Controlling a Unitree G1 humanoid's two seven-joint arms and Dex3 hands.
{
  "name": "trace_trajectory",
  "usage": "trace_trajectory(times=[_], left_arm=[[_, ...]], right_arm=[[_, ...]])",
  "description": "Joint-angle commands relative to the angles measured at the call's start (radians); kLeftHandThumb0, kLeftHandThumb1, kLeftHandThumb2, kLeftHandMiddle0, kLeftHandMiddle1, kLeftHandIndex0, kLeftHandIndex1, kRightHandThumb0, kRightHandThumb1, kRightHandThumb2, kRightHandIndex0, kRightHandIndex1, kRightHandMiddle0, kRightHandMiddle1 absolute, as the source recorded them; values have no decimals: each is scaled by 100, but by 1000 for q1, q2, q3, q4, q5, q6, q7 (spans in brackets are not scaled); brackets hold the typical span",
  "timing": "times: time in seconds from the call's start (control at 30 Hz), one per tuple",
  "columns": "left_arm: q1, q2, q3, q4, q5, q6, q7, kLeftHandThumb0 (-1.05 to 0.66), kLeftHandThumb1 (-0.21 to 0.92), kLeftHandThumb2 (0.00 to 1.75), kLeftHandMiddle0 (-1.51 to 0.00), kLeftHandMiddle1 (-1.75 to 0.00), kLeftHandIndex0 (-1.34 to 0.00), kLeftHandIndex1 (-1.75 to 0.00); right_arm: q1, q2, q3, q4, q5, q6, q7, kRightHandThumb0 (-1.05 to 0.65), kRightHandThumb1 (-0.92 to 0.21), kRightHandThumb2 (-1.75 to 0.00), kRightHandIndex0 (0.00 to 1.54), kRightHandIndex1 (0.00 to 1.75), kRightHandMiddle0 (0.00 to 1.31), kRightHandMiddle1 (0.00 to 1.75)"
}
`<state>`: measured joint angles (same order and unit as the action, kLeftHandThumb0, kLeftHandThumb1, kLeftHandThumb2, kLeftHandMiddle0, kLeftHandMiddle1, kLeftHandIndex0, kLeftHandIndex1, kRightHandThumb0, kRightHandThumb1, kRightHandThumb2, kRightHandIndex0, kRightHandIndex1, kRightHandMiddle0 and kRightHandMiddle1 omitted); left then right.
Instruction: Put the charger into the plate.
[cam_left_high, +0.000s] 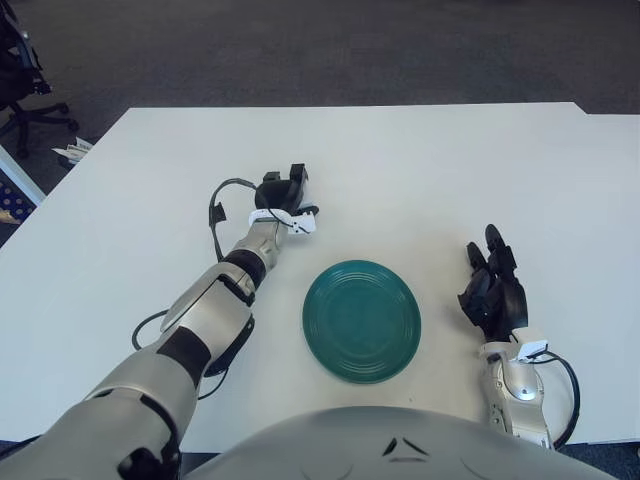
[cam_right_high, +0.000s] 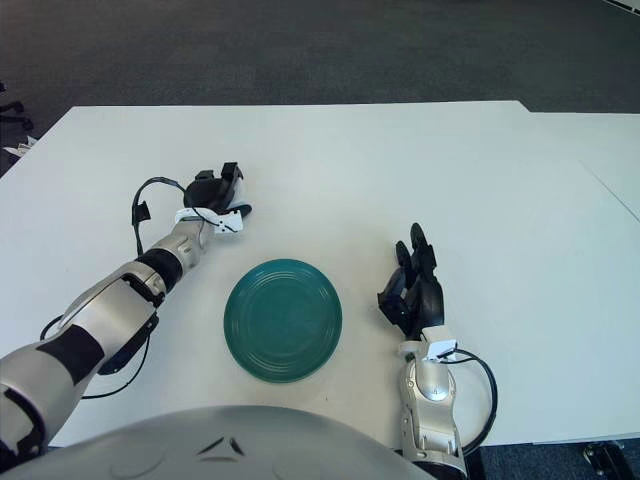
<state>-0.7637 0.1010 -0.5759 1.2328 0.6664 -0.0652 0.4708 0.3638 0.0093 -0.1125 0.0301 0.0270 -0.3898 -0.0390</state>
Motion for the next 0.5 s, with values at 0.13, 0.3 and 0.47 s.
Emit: trace_trajectory(times=[0.13, 0.3, 0.47], left_arm=[[108, -9, 4, -13, -24, 10, -155, 0, -6, 167, -94, -153, -70, -175], [118, 76, 47, -320, -44, 54, -214, 0, -6, 171, -88, -166, -70, -175], [194, 153, 95, -582, -44, 62, -262, 0, -4, 171, -84, -171, -69, -175]], right_arm=[[6, 6, -13, 77, 5, 16, -9, -97, -92, -99, 0, 0, 0, 13], [0, 8, -14, 95, 6, 6, -7, -98, -92, -99, 0, 0, 0, 12], [-7, 12, -16, 110, 4, 0, -12, -98, -92, -99, 0, 0, 0, 12]])
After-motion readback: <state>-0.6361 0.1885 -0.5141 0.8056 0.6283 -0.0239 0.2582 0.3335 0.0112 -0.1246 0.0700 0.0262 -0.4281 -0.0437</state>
